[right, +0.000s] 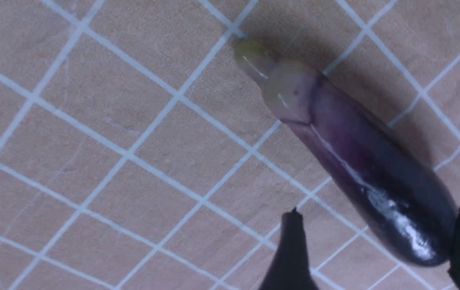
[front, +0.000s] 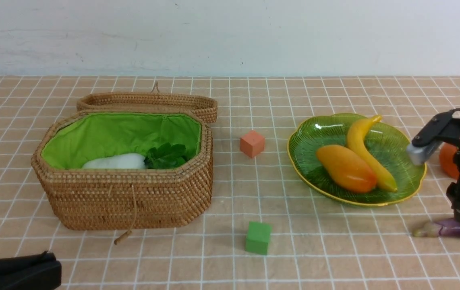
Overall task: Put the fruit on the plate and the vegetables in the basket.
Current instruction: Grab an eggplant with your right arm and place it in the basket on the left.
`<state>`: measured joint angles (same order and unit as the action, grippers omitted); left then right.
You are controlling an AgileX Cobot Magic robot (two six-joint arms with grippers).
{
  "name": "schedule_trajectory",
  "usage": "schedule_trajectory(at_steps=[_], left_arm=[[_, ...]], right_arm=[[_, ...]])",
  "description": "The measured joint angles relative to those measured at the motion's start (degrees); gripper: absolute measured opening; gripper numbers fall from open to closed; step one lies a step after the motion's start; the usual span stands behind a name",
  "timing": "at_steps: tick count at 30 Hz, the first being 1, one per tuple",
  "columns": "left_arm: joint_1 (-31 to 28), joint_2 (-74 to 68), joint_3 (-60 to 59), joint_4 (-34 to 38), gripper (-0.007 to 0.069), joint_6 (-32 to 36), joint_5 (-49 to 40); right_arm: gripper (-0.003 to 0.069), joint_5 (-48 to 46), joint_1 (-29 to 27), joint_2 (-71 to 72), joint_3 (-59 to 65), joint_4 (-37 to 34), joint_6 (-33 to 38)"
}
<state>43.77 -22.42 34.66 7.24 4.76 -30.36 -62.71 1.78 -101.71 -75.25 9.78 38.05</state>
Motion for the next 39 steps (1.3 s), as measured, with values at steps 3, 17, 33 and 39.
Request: schedule_trajectory(at_steps=[3, 17, 33, 39], left_arm=[[0.0, 0.0, 0.0, -0.2, -0.0013, 0.0, -0.1], [0.0, 0.0, 0.0, -2.4, -0.0013, 0.0, -0.2], [0.0, 0.0, 0.0, -2.8, -0.0013, 0.0, -0.3], [0.0, 0.0, 0.0, -8.6, -0.0013, -8.5, 0.2]], right_arm=[[0.0598, 3.8, -0.1, -0.7, 1.7, 1.6, 2.1], [0.0479, 9.3, -7.1, -9.4, 3.6, 1.2, 2.6], [0.0396, -3.0, -4.3, -2.4, 3.8, -3.9, 0.0], [0.0396, -6.7, 4.9, 11.6, 1.5, -13.1, -16.3]])
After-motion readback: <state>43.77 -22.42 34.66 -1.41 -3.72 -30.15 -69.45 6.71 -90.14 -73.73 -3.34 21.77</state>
